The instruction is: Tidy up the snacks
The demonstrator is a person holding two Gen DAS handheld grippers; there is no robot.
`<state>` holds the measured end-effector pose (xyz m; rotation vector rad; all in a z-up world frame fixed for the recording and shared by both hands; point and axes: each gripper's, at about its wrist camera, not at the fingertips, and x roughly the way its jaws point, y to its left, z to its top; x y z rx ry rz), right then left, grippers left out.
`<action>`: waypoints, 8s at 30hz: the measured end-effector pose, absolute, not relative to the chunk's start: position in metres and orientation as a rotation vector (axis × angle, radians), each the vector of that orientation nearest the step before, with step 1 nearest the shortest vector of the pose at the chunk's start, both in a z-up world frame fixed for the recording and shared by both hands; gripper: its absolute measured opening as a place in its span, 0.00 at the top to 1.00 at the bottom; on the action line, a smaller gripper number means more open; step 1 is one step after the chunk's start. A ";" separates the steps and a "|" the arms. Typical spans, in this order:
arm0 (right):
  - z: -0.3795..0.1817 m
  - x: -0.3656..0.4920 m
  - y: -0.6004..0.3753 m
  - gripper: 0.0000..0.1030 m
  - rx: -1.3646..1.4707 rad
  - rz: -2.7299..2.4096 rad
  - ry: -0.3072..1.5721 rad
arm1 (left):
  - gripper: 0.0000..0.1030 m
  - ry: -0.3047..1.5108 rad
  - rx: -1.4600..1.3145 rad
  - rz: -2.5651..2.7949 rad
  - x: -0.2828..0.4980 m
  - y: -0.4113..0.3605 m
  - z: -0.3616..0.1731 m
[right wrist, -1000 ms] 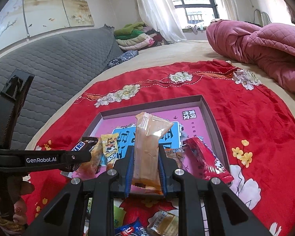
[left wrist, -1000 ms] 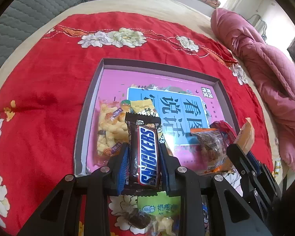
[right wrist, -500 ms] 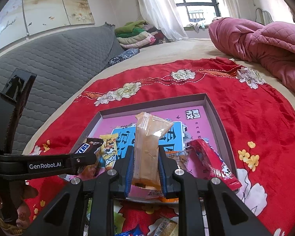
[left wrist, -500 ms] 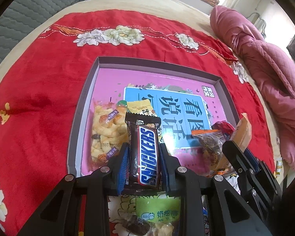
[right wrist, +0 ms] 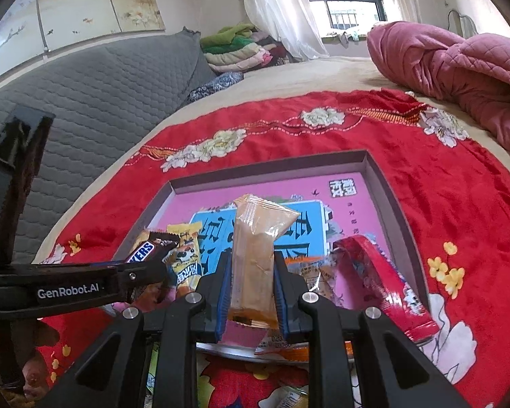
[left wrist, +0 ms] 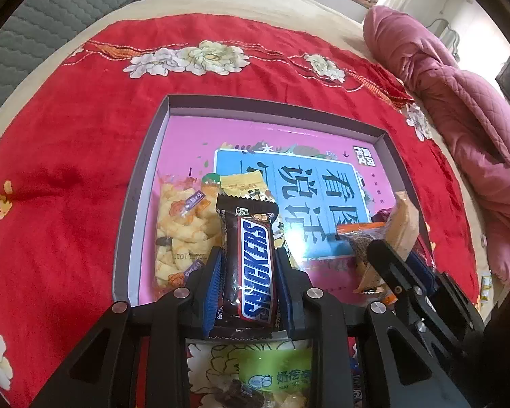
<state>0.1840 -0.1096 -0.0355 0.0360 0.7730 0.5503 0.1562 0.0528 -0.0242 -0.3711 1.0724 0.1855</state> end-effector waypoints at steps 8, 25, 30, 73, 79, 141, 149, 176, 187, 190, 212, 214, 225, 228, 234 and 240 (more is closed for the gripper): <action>-0.043 0.185 -0.106 0.78 0.019 0.554 0.795 | 0.71 1.080 -0.389 0.168 0.156 0.055 -0.026; -0.041 0.185 -0.111 0.75 0.035 0.546 0.792 | 0.71 1.075 -0.420 0.132 0.155 0.059 -0.026; -0.039 0.185 -0.112 0.73 0.042 0.540 0.787 | 0.70 1.076 -0.428 0.126 0.153 0.060 -0.024; 0.009 0.147 -0.180 0.34 0.165 0.419 0.712 | 0.46 1.008 -0.428 0.081 0.112 0.062 0.022; 0.011 0.136 -0.184 0.33 0.164 0.407 0.721 | 0.46 1.012 -0.433 0.079 0.100 0.061 0.025; -0.040 0.112 -0.176 0.27 0.144 0.351 1.020 | 0.46 1.232 -0.184 -0.063 0.058 0.029 -0.055; -0.060 0.125 -0.164 0.27 0.144 0.328 1.074 | 0.46 1.203 -0.228 -0.099 0.064 0.038 -0.061; -0.071 0.133 -0.162 0.49 0.148 0.332 1.093 | 0.60 1.134 -0.250 -0.212 0.075 0.041 -0.072; -0.067 0.132 -0.164 0.54 0.153 0.338 1.074 | 0.63 1.115 -0.209 -0.175 0.062 0.040 -0.063; -0.065 0.131 -0.167 0.54 0.159 0.344 1.066 | 0.63 1.109 -0.217 -0.164 0.059 0.043 -0.058; -0.018 0.112 -0.148 0.54 0.053 0.479 0.815 | 0.63 1.013 -0.242 -0.132 0.071 0.036 -0.012; -0.016 0.114 -0.145 0.54 0.029 0.483 0.791 | 0.63 1.012 -0.251 -0.124 0.075 0.037 -0.011; -0.013 0.133 -0.155 0.54 0.048 0.460 0.753 | 0.63 0.997 -0.267 -0.096 0.102 0.032 -0.005; -0.013 0.138 -0.159 0.54 0.062 0.454 0.752 | 0.63 0.998 -0.269 -0.090 0.109 0.030 -0.005; -0.017 0.142 -0.161 0.54 0.069 0.454 0.759 | 0.63 1.000 -0.263 -0.090 0.121 0.022 -0.003; -0.020 0.149 -0.161 0.54 0.077 0.455 0.756 | 0.63 1.006 -0.257 -0.086 0.130 0.016 -0.003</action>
